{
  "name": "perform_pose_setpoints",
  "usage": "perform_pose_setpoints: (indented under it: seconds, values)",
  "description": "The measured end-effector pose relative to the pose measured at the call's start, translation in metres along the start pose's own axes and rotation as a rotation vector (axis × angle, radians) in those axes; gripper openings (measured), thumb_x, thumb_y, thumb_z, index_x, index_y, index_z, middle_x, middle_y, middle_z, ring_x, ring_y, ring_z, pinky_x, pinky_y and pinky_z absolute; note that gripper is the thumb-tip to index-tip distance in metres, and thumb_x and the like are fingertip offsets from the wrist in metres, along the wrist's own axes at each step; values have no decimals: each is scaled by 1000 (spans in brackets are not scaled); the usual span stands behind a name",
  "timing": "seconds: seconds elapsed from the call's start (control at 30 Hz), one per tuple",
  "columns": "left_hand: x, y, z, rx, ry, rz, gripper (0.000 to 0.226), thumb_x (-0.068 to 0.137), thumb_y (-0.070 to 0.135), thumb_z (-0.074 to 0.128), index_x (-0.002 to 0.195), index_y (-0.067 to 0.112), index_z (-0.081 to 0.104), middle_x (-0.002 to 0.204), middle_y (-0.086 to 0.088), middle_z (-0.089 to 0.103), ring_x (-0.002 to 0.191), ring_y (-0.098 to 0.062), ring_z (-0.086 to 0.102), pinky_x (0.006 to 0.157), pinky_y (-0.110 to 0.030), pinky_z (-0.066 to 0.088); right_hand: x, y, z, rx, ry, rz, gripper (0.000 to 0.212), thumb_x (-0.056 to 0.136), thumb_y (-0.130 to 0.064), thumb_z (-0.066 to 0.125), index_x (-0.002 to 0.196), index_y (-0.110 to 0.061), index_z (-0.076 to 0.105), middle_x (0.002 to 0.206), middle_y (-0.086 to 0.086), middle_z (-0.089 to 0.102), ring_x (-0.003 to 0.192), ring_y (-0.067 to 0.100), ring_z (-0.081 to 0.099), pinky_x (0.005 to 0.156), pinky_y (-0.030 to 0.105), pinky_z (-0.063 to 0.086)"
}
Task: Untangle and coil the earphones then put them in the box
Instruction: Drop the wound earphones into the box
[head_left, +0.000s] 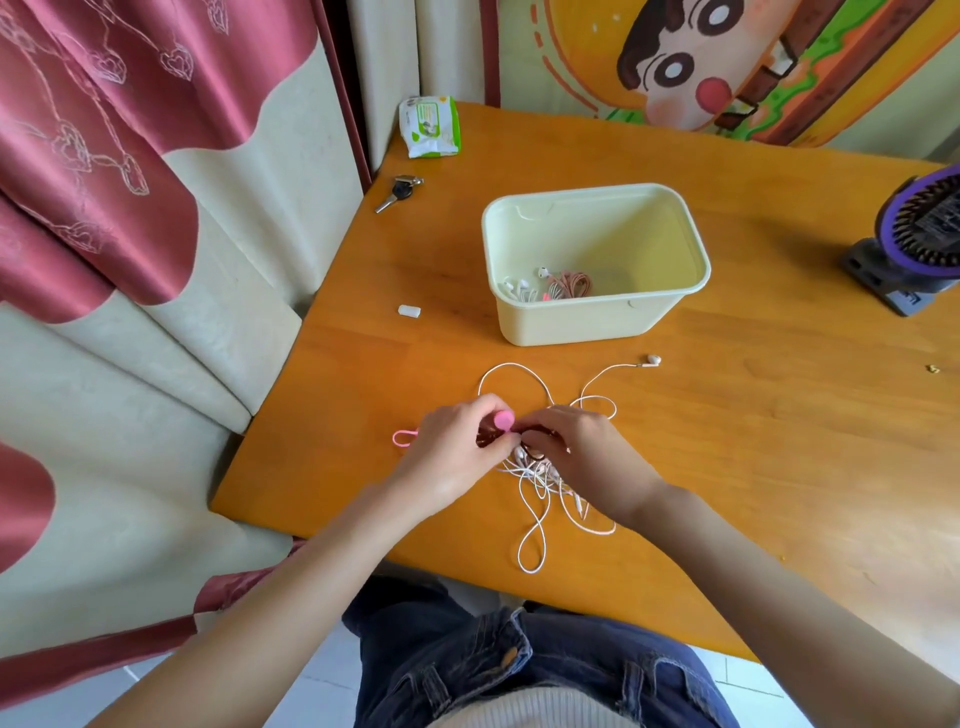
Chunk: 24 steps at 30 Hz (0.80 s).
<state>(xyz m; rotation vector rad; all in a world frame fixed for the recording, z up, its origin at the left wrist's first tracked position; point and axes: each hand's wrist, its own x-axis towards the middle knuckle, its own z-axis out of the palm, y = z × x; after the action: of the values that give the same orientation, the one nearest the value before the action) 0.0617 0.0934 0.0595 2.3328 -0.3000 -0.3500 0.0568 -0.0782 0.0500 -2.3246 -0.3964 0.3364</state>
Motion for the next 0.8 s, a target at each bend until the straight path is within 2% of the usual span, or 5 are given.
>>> perform_pose_setpoints:
  seconds: [0.13, 0.27, 0.43, 0.6, 0.8]
  values:
    - [29, 11, -24, 167, 88, 172, 14, 87, 31, 63, 94, 20, 57, 88, 16, 59, 86, -10, 56, 85, -36, 41, 18, -2, -27, 60, 88, 8, 15, 91, -12, 58, 93, -11, 73, 79, -4, 68, 70, -1, 55, 65, 10, 39]
    - [65, 15, -40, 184, 224, 193, 26, 93, 29, 52, 116, 17, 54, 118, 4, 55, 112, -16, 49, 97, -40, 34, 44, -4, -65, 55, 352, 36, 15, 88, -8, 60, 94, -12, 74, 69, -8, 61, 68, 0, 52, 60, 4, 37]
    - [102, 2, -52, 386, 271, 145, 31, 92, 26, 54, 122, 21, 56, 122, -1, 52, 116, -22, 45, 101, -48, 32, 89, 10, -96, 42, 530, 83, 20, 92, -8, 53, 98, -11, 72, 73, -5, 60, 56, 4, 55, 54, 17, 39]
    - [120, -9, -41, 555, 149, 129, 24, 91, 34, 56, 113, 24, 62, 118, 3, 50, 114, -20, 42, 105, -51, 24, 137, 43, -98, -136, 348, 221, 25, 91, -10, 53, 76, 4, 67, 64, 18, 62, 58, 32, 49, 55, 34, 36]
    - [128, -17, -35, 475, 281, 190, 6, 82, 20, 71, 87, 19, 71, 97, -2, 59, 94, -26, 54, 93, -58, 37, 174, 59, -89, -235, 205, 330, 41, 85, -2, 49, 48, -10, 33, 48, 8, 32, 49, 18, 21, 47, 29, 19]
